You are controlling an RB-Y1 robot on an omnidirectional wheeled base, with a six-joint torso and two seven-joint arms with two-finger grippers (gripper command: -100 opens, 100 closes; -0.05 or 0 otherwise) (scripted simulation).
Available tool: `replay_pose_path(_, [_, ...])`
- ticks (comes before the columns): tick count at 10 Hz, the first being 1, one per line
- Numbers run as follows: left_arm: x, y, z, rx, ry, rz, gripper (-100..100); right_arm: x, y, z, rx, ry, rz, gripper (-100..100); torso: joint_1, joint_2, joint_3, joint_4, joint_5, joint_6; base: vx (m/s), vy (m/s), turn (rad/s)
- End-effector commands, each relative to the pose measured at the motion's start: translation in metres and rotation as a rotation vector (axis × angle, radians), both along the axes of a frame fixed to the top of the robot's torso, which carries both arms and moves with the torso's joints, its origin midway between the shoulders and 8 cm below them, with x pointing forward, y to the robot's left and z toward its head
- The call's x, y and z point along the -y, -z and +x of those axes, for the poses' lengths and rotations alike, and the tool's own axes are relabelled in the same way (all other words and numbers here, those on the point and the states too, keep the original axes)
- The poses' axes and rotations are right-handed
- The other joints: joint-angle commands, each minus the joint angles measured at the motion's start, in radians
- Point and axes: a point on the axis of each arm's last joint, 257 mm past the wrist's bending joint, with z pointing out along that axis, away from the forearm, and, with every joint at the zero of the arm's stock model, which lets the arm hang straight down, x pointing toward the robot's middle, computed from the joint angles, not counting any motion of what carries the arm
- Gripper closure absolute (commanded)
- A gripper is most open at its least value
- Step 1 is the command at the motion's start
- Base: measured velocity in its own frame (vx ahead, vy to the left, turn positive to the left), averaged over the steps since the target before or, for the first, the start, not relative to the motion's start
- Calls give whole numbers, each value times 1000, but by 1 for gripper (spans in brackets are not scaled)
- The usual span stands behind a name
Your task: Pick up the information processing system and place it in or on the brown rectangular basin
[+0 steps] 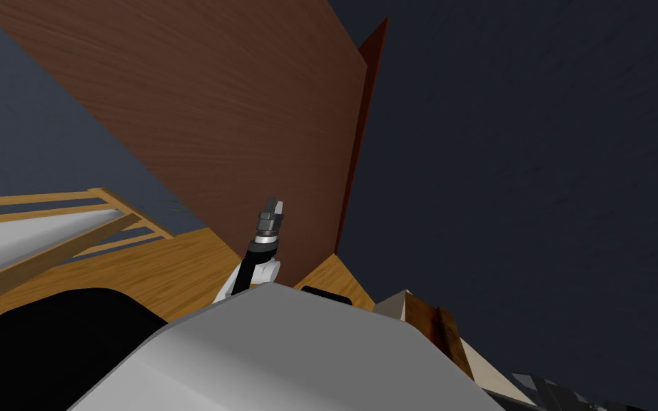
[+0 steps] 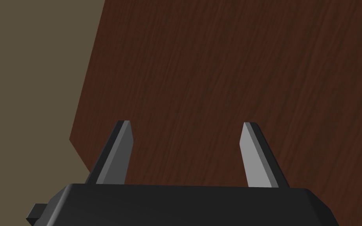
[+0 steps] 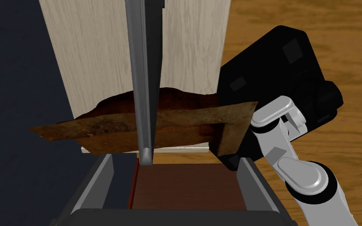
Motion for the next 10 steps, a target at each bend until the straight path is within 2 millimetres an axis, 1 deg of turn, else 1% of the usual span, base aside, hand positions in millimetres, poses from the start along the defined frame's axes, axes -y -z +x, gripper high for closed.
replay_pose_path(1, [0,0,0,0,0,0,0,19,-8,-15,-32,-8,-41,-100,0,0,0,0,0,0,64,-30,46])
replay_pose_path(3, [0,0,0,0,0,0,0,17,-9,-13,-28,-6,-38,-100,2,1,0,0,0,0,25,-4,9])
replay_pose_path(4, [0,0,0,0,0,0,0,17,-9,-14,-29,-7,-39,0,2,2,1,0,0,0,0,0,0])
replay_pose_path(5, [0,0,0,0,0,0,0,14,3,-22,-30,2,-38,-100,2,3,2,1,0,0,11,-11,67])
replay_pose_path(6, [0,0,0,0,0,0,0,13,9,-25,-31,6,-38,-100,2,3,2,1,0,0,15,-17,68])
replay_pose_path(7, [0,0,0,0,0,0,0,15,5,-22,-30,3,-37,-100,1,3,2,1,0,0,6,-7,11])
replay_pose_path(8, [0,0,0,0,0,0,0,15,6,-22,-30,3,-38,100,2,3,2,1,0,0,0,0,0])
replay_pose_path(10, [0,0,0,0,0,0,0,15,6,-22,-30,3,-37,100,2,4,2,1,0,0,0,0,0])
